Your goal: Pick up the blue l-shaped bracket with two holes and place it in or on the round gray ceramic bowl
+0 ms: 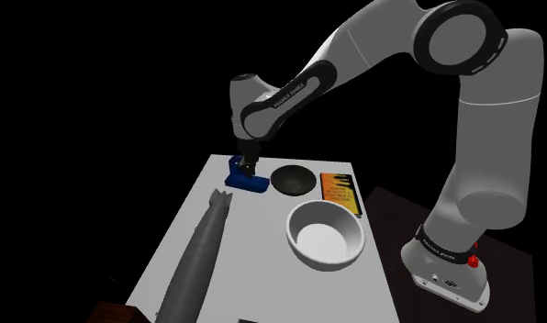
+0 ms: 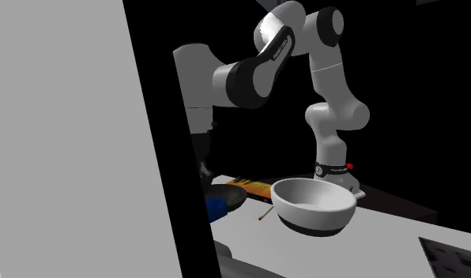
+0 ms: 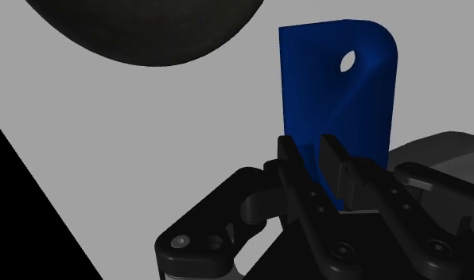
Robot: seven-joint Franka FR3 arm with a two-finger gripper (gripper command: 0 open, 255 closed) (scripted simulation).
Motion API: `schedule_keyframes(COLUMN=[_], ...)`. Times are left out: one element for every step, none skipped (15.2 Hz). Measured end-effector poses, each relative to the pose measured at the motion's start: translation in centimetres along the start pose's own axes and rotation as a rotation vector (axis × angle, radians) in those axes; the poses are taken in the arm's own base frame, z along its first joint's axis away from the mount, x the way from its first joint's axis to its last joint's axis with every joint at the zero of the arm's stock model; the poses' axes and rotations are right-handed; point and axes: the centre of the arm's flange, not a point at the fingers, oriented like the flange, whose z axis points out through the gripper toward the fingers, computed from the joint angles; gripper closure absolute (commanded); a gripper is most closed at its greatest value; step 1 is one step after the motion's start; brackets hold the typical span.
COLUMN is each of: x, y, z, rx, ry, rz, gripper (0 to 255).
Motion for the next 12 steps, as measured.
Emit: schedule_keyframes(x=[0.0,0.1,0.0,0.0,-0.1,0.1,0.0,0.1,-0.5,-1.4,-2.2,-3.1], y=[0.0,0.0,0.0,0.0,0.0,0.0,-0.1,-0.1,0.3,1.1,1.7,2.4], z=[-0.6,-1.2,-1.7,-2.2,-2.8,-3.3,-3.8,-4.2,-4.5,-4.4,-4.3,-4.2], rx=[0.0,0.0,0.0,0.0,0.0,0.0,0.0,0.0,0.0,0.0,0.0,0.0], ry=[0.0,0.0,0.0,0.0,0.0,0.0,0.0,0.0,0.0,0.0,-0.001,-0.001], rz=[0.0,0.0,0.0,0.0,0.0,0.0,0.0,0.0,0.0,0.0,0.0,0.001], gripper=[255,255,255,255,255,255,255,255,255,255,255,255])
